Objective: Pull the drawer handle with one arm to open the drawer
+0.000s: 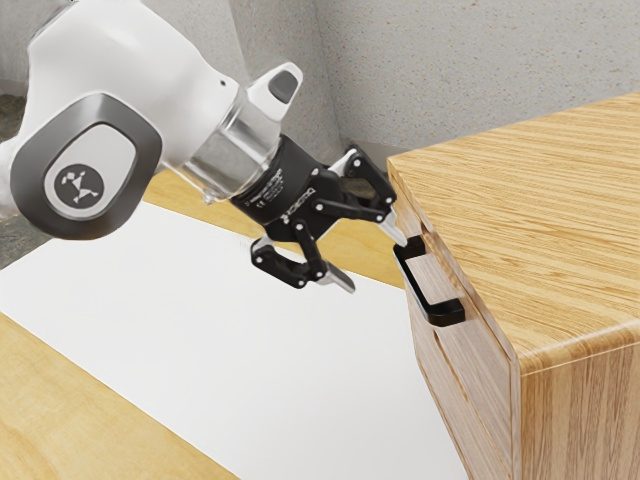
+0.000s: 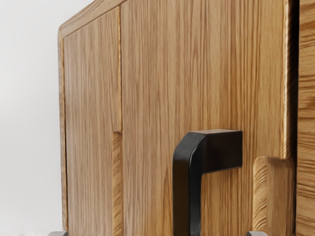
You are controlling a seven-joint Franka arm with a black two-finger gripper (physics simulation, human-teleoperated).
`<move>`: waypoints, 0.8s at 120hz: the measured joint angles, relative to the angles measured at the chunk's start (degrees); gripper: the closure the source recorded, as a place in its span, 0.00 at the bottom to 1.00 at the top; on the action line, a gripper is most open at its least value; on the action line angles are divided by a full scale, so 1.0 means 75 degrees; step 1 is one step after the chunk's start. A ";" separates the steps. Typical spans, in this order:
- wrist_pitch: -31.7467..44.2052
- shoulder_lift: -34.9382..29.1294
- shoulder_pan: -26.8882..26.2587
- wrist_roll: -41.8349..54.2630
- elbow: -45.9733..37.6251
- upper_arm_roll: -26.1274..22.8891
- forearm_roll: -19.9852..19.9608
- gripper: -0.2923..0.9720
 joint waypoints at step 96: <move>0.0027 0.0286 -0.0403 -0.0267 -0.0028 0.0526 -0.0293 0.63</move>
